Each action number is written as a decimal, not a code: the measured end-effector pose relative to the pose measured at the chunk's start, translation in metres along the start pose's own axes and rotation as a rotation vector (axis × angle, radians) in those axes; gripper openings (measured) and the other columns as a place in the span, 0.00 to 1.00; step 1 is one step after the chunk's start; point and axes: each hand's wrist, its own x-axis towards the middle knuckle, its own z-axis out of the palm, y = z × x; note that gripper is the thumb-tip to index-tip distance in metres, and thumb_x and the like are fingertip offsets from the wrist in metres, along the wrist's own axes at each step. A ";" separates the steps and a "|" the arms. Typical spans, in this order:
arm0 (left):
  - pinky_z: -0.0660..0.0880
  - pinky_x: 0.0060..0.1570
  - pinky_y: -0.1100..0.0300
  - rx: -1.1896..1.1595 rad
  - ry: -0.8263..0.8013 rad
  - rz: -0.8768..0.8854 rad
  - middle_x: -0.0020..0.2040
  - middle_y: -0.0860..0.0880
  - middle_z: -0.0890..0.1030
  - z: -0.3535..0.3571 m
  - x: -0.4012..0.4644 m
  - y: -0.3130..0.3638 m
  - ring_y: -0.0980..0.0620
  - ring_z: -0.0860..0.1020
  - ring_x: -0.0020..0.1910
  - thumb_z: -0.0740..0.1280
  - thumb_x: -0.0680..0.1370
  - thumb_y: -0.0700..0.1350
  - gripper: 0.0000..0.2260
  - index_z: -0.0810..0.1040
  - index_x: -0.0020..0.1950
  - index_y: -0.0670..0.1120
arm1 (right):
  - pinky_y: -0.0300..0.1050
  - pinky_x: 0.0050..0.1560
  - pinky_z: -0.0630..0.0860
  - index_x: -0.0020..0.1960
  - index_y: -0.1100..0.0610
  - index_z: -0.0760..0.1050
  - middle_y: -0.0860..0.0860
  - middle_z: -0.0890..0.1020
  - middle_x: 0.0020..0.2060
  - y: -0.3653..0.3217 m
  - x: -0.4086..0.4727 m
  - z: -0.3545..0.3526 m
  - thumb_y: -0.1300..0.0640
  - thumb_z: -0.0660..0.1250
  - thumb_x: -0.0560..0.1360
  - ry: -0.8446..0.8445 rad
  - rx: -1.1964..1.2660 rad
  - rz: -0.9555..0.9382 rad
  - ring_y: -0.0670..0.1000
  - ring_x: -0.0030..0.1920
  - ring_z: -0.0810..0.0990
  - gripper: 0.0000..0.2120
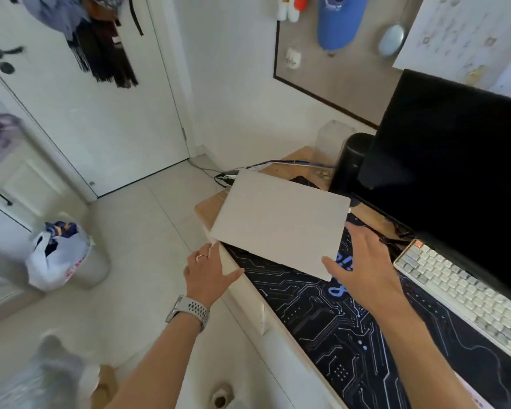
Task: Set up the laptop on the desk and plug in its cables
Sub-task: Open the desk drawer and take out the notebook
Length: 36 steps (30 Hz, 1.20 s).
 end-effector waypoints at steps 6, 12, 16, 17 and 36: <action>0.61 0.70 0.42 0.102 -0.191 0.031 0.78 0.46 0.58 0.032 0.036 -0.027 0.41 0.56 0.76 0.66 0.71 0.68 0.45 0.52 0.78 0.45 | 0.55 0.66 0.71 0.77 0.49 0.49 0.51 0.55 0.75 -0.044 0.007 0.067 0.39 0.66 0.73 -0.172 -0.071 0.041 0.56 0.73 0.59 0.41; 0.60 0.70 0.41 0.226 -0.360 0.161 0.79 0.48 0.56 0.054 0.067 -0.050 0.43 0.54 0.77 0.66 0.72 0.65 0.40 0.56 0.77 0.49 | 0.56 0.62 0.72 0.77 0.49 0.50 0.52 0.58 0.73 -0.068 0.009 0.134 0.41 0.67 0.73 -0.325 -0.102 0.085 0.57 0.71 0.61 0.40; 0.53 0.73 0.38 0.273 -0.510 0.247 0.80 0.51 0.47 0.068 0.080 -0.055 0.47 0.45 0.79 0.65 0.74 0.62 0.40 0.48 0.79 0.54 | 0.57 0.64 0.70 0.77 0.50 0.51 0.55 0.56 0.75 -0.067 0.006 0.170 0.41 0.68 0.72 -0.460 -0.215 0.173 0.58 0.73 0.60 0.41; 0.53 0.73 0.38 0.286 -0.532 0.265 0.81 0.52 0.45 0.071 0.083 -0.055 0.48 0.44 0.79 0.65 0.75 0.61 0.40 0.47 0.79 0.55 | 0.57 0.65 0.69 0.77 0.51 0.51 0.56 0.55 0.76 -0.065 0.005 0.176 0.41 0.68 0.73 -0.502 -0.254 0.188 0.59 0.73 0.59 0.41; 0.55 0.72 0.38 0.434 -0.561 0.443 0.80 0.52 0.49 0.092 0.092 -0.041 0.50 0.44 0.79 0.61 0.77 0.41 0.31 0.53 0.78 0.52 | 0.59 0.65 0.72 0.76 0.52 0.53 0.58 0.51 0.77 -0.061 0.012 0.198 0.45 0.70 0.71 -0.649 -0.374 0.271 0.61 0.73 0.61 0.41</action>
